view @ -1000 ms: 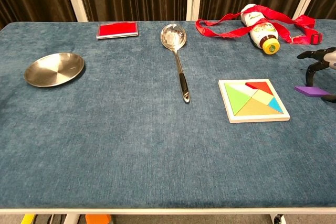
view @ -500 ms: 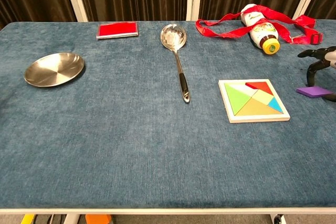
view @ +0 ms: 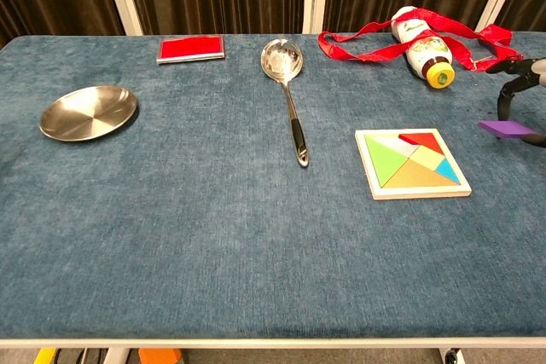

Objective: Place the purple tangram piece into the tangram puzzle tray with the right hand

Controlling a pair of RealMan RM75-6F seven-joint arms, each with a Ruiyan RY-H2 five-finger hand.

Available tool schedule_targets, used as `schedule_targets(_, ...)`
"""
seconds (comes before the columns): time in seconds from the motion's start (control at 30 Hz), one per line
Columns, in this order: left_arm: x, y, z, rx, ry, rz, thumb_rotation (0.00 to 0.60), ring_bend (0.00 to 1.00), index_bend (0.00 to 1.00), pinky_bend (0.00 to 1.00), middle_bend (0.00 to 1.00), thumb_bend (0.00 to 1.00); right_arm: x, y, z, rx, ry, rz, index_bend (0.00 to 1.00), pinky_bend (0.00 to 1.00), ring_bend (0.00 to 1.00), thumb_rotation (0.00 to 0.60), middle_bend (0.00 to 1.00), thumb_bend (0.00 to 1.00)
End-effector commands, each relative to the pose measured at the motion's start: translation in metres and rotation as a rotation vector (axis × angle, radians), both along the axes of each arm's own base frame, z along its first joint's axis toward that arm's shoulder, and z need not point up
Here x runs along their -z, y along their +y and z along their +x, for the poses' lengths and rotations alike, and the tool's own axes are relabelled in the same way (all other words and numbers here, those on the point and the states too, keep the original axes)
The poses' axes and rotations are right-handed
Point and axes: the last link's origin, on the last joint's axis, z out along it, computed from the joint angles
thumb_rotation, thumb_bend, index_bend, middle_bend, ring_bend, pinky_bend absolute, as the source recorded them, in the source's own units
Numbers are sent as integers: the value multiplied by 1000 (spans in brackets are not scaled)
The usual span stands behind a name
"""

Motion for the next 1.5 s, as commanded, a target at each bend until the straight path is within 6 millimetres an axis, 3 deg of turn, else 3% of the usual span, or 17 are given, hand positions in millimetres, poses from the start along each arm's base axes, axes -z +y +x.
schedule_targets(0.03, 1, -1, -2, -3, -7, -5, 600, 0, 102, 115, 35, 0, -5, -10, 20, 9, 7, 2, 566, 0, 0, 600, 0, 263)
schedule_targets(0.37, 3, -4, -9, -19, -35, -22, 600, 0, 103, 116, 35, 0, 3, -12, 87, 80, -34, -27, 558, 0, 0, 600, 0, 294)
schedule_targets(0.67, 1, -4, -14, -30, -54, -11, 600, 0, 103, 116, 35, 0, 29, -12, 118, 125, 41, 19, 557, 0, 0, 600, 0, 296)
schedule_targets(0.93, 1, -4, -17, -37, -65, -3, 600, 0, 103, 117, 35, 0, 49, -11, 134, 126, 92, 48, 558, 0, 0, 600, 0, 295)
schedule_targets(1.5, -2, -5, -24, -42, -85, 6, 600, 0, 103, 117, 35, 0, 74, -9, 143, 151, 135, 46, 559, 0, 0, 600, 0, 296)
